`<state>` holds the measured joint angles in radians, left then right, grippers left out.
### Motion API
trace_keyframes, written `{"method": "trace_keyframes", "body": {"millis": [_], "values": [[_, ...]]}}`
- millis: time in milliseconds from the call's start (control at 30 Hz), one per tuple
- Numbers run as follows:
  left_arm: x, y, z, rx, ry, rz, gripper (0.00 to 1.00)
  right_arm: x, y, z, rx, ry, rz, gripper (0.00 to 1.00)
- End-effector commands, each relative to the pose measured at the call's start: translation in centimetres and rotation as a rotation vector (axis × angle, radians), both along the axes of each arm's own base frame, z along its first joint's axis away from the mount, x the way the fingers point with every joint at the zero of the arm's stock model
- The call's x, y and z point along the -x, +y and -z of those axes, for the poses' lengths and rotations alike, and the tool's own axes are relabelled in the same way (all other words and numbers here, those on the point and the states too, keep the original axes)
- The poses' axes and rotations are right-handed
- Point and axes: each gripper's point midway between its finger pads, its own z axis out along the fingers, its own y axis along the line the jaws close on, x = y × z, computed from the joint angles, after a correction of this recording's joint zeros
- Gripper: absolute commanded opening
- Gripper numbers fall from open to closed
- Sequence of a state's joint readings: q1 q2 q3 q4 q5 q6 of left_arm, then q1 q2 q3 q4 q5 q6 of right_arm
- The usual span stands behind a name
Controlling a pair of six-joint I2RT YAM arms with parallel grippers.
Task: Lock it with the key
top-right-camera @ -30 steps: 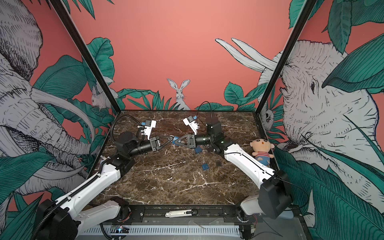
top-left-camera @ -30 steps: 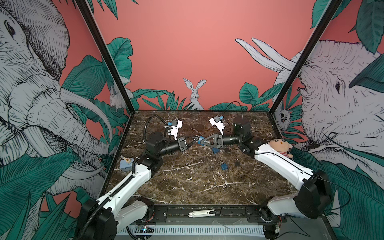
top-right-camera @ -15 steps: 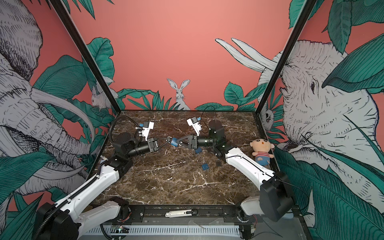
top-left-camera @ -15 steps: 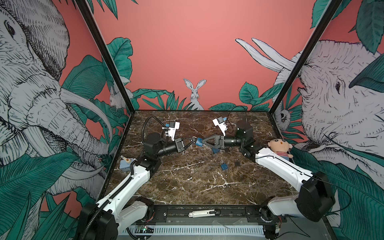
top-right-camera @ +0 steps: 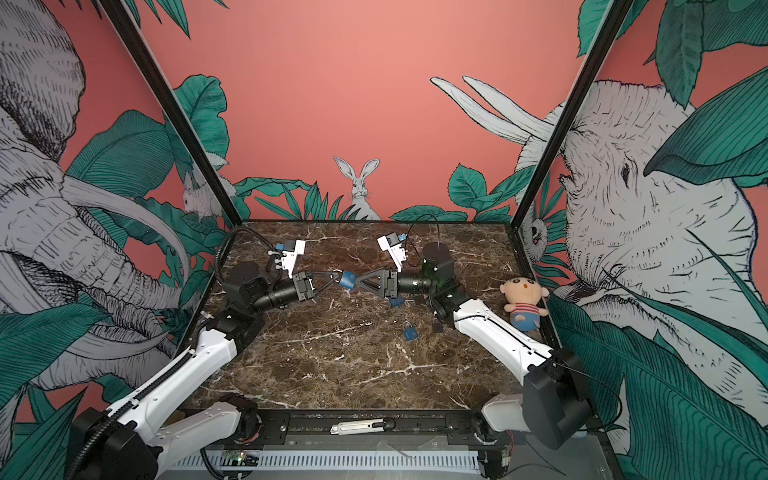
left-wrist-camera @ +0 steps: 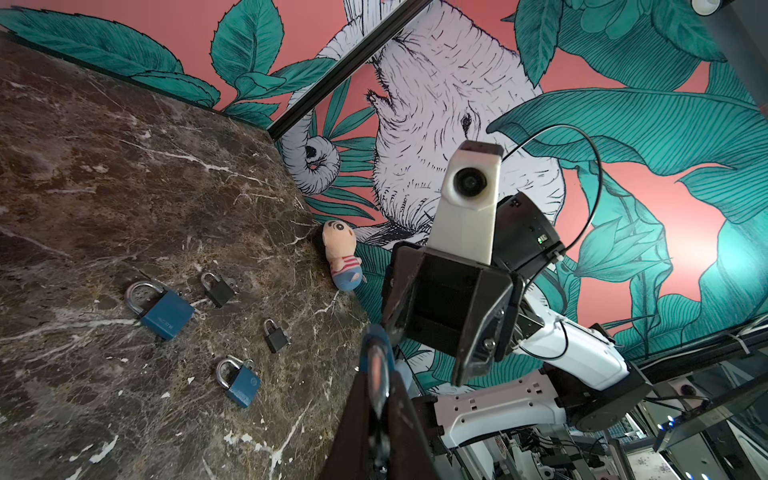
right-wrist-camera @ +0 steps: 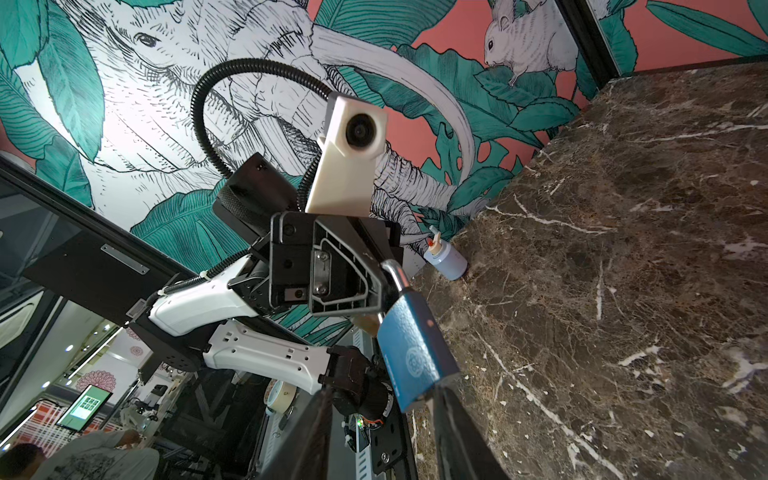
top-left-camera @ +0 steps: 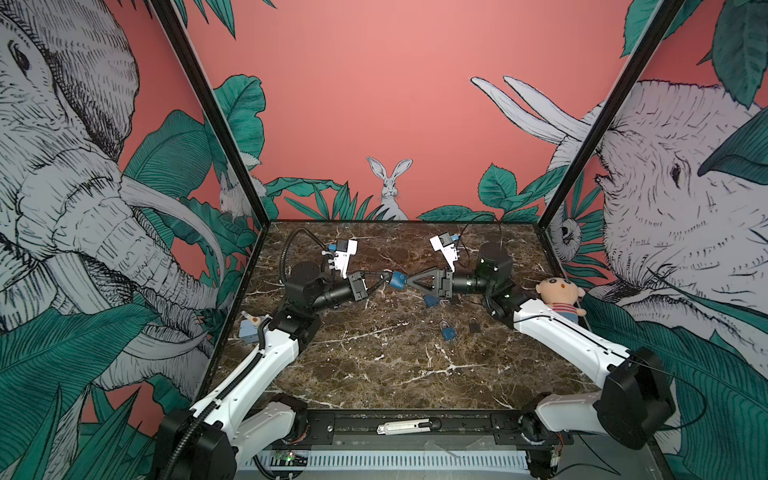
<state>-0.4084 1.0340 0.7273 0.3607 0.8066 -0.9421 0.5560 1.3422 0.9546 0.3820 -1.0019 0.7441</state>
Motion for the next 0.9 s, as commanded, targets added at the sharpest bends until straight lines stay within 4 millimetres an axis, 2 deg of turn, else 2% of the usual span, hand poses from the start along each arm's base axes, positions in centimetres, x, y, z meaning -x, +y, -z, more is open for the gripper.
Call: {"method": "trace_keyframes", "body": {"millis": [0,167,567,867], "values": [[0.6,0.2,-3.6,0.043,-0.097,0.018,0.00,-0.5,0.1,-0.4,0.004,-0.050,0.021,0.41],[0.6,0.2,-4.0,0.043,-0.106,0.015,0.00,-0.7,0.3,-0.3,0.008,-0.047,0.018,0.42],[0.8,0.5,-3.6,0.027,-0.103,0.005,0.00,-1.3,-0.3,-2.3,0.027,-0.141,0.086,0.44],[0.6,0.5,-4.7,0.041,-0.128,0.000,0.00,-1.2,0.3,-1.3,0.020,-0.085,0.032,0.44]]}}
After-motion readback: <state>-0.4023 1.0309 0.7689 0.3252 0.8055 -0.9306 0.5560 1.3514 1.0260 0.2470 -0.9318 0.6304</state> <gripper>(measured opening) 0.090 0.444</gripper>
